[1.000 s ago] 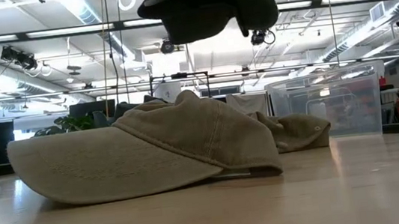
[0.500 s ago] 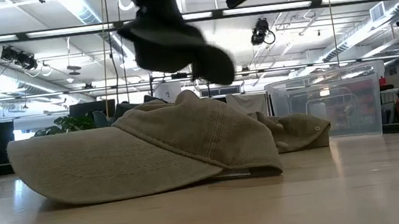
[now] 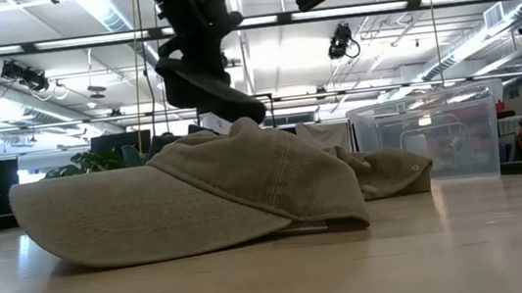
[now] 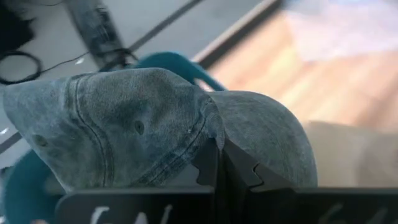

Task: Pick & Place hat
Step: Put the blue cap into the blue bin

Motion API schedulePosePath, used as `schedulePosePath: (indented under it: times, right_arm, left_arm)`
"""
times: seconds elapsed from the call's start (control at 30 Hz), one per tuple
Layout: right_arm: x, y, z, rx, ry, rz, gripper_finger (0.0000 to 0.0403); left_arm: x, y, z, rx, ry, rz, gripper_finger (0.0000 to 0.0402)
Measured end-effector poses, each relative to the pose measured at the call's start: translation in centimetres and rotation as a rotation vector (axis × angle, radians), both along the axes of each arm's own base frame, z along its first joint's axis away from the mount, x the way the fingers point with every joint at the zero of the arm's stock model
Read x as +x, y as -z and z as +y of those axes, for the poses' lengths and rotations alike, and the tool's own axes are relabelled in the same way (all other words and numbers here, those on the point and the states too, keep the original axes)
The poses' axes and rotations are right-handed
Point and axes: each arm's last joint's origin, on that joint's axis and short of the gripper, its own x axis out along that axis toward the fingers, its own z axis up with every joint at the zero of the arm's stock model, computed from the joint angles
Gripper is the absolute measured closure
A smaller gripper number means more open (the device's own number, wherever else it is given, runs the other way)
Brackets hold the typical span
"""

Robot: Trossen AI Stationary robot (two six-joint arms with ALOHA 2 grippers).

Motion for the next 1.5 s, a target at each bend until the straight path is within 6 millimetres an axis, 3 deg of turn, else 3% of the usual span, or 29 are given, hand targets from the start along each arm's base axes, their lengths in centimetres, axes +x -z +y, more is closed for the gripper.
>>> schedulePosePath:
  times: [0.2,0.4,0.67,0.8,0.97,1.27,1.5]
  right_arm:
    - [0.0,0.0,-0.2,0.000,0.006,0.001,0.0199]
    - [0.0,0.0,-0.4,-0.001,0.011,0.005,0.0199]
    - [0.1,0.1,-0.9,-0.003,0.030,0.015,0.0199]
    - [0.1,0.1,-1.2,-0.004,0.038,0.020,0.0199]
    - [0.1,0.2,-1.4,-0.005,0.044,0.025,0.0199]
    - [0.0,0.3,-1.4,-0.006,0.044,0.032,0.0199]
    - [0.1,0.4,-1.2,0.045,-0.006,0.045,0.0199]
  left_arm:
    - [-1.3,0.1,4.4,0.064,-0.089,0.045,0.0396]
    - [-1.1,3.1,7.6,0.000,-0.139,0.129,0.0392]
    - [1.1,8.0,8.8,-0.119,-0.286,0.102,0.0389]
    - [1.5,9.0,9.4,-0.150,-0.370,0.041,0.0384]
    - [1.3,9.6,9.5,-0.163,-0.369,0.084,0.0382]
    - [1.0,9.2,9.4,-0.230,-0.296,0.113,0.0346]
    - [-0.3,3.9,8.0,-0.216,-0.258,0.100,0.0285]
